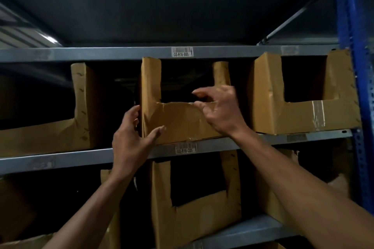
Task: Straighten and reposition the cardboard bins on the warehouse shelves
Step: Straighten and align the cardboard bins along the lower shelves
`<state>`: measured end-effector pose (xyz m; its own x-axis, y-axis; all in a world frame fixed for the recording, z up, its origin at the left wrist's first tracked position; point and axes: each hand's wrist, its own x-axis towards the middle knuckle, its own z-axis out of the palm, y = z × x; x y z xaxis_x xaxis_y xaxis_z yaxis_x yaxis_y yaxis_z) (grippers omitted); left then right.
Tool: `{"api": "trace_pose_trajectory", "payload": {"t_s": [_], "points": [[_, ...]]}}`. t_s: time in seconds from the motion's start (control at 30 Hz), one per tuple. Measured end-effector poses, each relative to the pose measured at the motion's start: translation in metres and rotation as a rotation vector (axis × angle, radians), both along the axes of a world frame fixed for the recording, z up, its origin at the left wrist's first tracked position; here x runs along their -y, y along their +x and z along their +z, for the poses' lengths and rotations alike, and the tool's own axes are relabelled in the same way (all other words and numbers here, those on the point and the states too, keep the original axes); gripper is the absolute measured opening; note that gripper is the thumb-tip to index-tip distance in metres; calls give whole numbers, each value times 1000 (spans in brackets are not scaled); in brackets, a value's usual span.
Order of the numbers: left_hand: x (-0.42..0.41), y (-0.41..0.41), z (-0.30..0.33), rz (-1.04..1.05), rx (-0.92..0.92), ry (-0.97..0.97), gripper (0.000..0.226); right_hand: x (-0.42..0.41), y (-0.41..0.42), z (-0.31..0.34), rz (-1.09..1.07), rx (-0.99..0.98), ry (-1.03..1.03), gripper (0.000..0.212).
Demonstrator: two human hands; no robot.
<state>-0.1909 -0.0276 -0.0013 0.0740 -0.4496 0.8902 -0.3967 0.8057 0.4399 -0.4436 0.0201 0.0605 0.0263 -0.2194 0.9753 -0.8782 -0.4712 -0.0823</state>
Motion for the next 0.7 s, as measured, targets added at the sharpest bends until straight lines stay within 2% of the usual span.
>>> {"api": "trace_pose_trajectory", "payload": {"t_s": [0.03,0.07,0.13,0.2,0.23,0.33,0.53,0.7], "points": [[-1,4,-2,20,-24,19,91,1,-11,-5,-42,104,-53,37],[-4,5,-4,24,-43,43,93,3,-24,-12,-90,235,-13,49],[-9,3,-8,3,-51,118,92,9,-44,-31,-69,515,322,76],[-13,-2,-8,-46,-25,163,79,16,-51,-48,8,591,586,88],[-13,-3,-8,-50,-4,165,72,16,-50,-52,16,569,609,87],[-9,5,-6,-22,14,169,71,8,-44,-59,15,515,522,87],[-5,44,-14,-135,35,159,89,-29,-38,-83,-37,477,257,75],[10,28,-14,-60,89,136,72,-8,-28,-82,-138,461,248,74]]}}
